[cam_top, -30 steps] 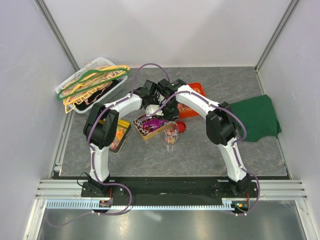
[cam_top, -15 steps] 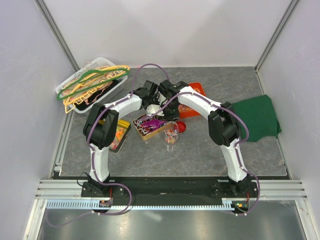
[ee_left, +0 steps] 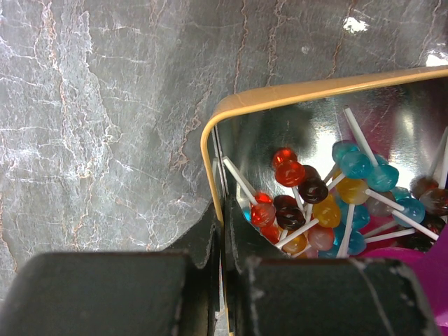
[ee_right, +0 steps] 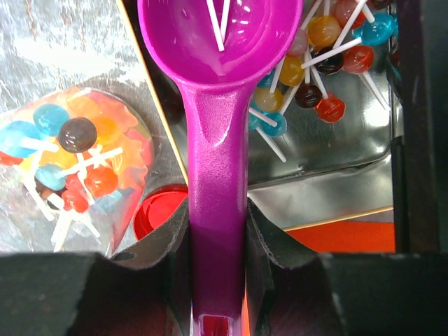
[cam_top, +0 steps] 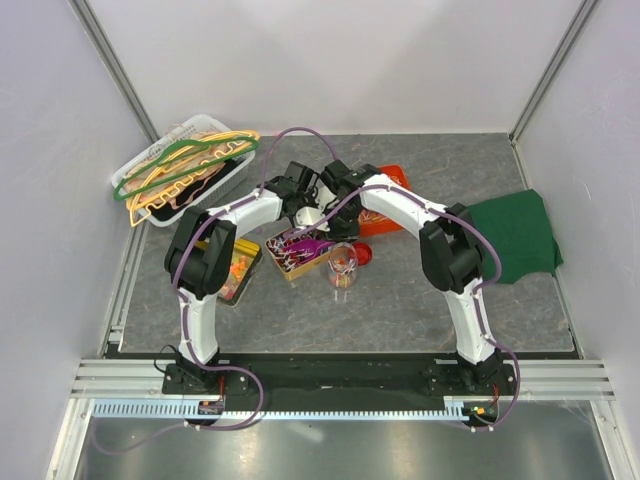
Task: Pack the candies
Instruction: Scoop the fake candies from the storage box.
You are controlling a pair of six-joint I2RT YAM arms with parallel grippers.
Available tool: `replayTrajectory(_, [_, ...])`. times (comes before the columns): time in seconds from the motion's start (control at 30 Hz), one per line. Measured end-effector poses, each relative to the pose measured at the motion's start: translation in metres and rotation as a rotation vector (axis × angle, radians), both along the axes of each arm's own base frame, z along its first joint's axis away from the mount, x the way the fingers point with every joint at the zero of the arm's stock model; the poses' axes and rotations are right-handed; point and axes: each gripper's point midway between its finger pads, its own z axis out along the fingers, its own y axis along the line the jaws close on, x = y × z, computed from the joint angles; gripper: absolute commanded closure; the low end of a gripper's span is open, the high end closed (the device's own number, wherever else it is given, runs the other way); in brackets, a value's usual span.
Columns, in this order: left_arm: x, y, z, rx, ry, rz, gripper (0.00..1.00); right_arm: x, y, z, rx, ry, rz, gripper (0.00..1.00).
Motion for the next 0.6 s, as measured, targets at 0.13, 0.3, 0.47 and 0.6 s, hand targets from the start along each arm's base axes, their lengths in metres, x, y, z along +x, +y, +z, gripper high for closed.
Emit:
replayTrajectory(0.13, [0.0001, -0.0001, 0.0002, -0.003, -0.006, 0.000, 0.98, -0.0004, 0.0005, -0.0009, 0.021, 0.005, -0.015, 1.00])
replayTrajectory(0.3, [0.0003, 0.0001, 0.0000, -0.004, -0.010, 0.001, 0.98, 0.0003, 0.0001, -0.0004, 0.020, 0.000, -0.011, 1.00])
replayTrajectory(0.47, [0.0014, -0.0002, 0.0004, -0.005, -0.014, 0.001, 0.98, 0.0019, -0.0014, 0.0008, 0.011, -0.010, -0.005, 1.00])
replayTrajectory(0.6, [0.0018, -0.0001, 0.0005, -0.006, -0.019, 0.002, 0.98, 0.0029, -0.0022, 0.0007, 0.006, -0.016, -0.001, 1.00])
